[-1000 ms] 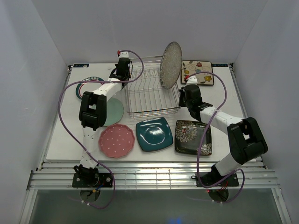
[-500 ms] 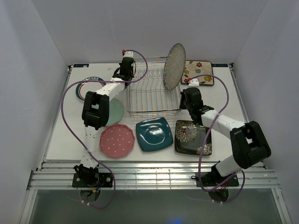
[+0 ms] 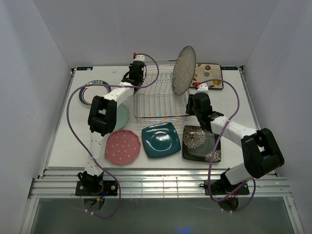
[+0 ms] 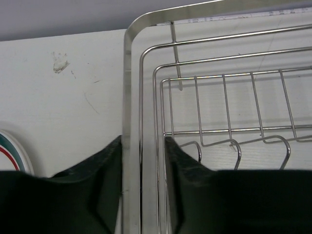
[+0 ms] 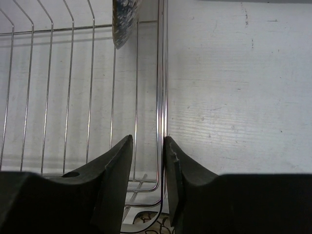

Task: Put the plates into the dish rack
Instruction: Move the dish rack to the center of the board.

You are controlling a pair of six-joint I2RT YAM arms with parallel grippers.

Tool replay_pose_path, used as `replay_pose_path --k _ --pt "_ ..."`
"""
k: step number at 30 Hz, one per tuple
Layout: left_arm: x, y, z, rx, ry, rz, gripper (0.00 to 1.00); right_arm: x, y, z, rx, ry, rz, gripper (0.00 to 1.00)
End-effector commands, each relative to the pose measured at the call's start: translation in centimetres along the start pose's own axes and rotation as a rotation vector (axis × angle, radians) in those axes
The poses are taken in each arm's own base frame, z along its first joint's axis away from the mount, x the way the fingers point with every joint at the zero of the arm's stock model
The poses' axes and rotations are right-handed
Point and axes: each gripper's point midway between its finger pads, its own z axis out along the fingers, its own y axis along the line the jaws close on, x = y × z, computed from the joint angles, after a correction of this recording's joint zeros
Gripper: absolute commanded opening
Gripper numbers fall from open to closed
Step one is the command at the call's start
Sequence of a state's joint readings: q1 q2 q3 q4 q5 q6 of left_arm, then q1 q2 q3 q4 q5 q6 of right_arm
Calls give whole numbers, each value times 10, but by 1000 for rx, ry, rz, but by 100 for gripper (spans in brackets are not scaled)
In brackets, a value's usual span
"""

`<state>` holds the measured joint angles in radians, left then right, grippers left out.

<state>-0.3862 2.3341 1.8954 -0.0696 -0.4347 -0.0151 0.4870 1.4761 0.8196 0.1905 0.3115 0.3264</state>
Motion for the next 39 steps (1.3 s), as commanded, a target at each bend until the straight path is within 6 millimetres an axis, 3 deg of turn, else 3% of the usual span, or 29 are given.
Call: replay_pose_path --k 1,4,8,16,21,26,30,34,35,39 --pt "-22 -27 -13 65 -46 -1 52 -13 13 -4 -47 -48 26 39" --pt "-27 -25 -16 64 -51 -9 66 -15 13 -4 -48 -50 26 42" --pt "-34 -23 -20 61 -62 -14 74 -19 13 -5 -41 -53 26 47" --pt "-42 -14 -24 36 -72 -19 81 -26 12 -6 -29 -65 22 60" --pt "-46 -9 -28 31 -76 -37 83 -29 10 -9 -18 -73 24 75" --pt "-49 -8 -35 49 -75 -60 84 -31 10 -9 -17 -75 23 79" --pt "-56 -4 -40 37 -87 -67 97 -32 9 -9 -11 -76 22 88" --pt "-66 1 -47 33 -102 -75 98 -37 10 -11 -14 -89 28 99" --pt "-66 1 -48 35 -102 -75 98 -39 10 -12 -13 -95 31 90" --pt "-70 7 -57 37 -106 -91 98 -52 12 -20 -17 -119 30 90"
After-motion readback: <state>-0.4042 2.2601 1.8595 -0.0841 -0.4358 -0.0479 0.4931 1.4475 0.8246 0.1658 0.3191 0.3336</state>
